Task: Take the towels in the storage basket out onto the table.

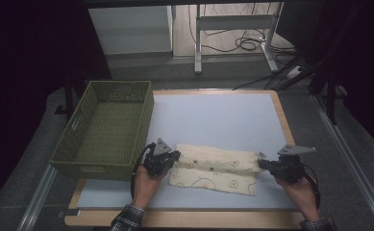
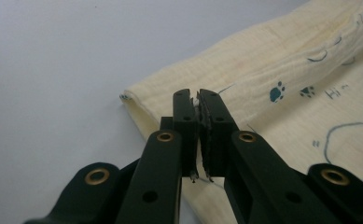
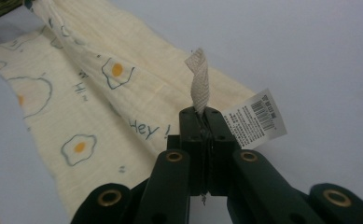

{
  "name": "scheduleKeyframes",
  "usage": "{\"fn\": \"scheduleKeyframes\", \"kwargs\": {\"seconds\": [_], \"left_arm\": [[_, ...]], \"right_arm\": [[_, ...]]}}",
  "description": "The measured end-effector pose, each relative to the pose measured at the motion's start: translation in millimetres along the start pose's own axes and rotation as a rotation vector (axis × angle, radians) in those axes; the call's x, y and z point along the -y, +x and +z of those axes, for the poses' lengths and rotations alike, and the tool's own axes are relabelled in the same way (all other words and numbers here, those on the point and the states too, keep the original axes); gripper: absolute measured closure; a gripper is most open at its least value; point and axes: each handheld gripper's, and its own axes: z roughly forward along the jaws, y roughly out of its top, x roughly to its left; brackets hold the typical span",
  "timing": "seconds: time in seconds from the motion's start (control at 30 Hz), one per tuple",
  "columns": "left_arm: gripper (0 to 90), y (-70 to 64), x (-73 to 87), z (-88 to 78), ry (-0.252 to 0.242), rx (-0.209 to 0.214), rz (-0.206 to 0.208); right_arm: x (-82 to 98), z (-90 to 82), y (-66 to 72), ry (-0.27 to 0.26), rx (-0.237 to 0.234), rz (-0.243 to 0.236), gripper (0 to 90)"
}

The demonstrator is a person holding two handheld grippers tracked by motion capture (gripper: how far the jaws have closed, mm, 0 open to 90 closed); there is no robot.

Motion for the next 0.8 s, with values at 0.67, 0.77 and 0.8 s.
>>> {"fn": "scheduleKeyframes", "kwargs": {"seconds": [0.67,0.77,0.8], "left_arm": [[85.1,-14.2,36.6,-23.8,-0.014,0.04,-0.022],[70.2,-13.1,42.9,-26.0,-0.02,0.024,-0.037],[66.1,-10.9,45.6,-28.2,-0.03,0.02,-0.055]], "right_arm": [[31.8,-6.7,24.0,-0.006,-0.077,-0.004,87.0],[36.6,-7.4,24.5,0.004,-0.09,0.005,77.2],[38.0,-8.7,24.8,0.007,-0.092,0.014,75.9]]}}
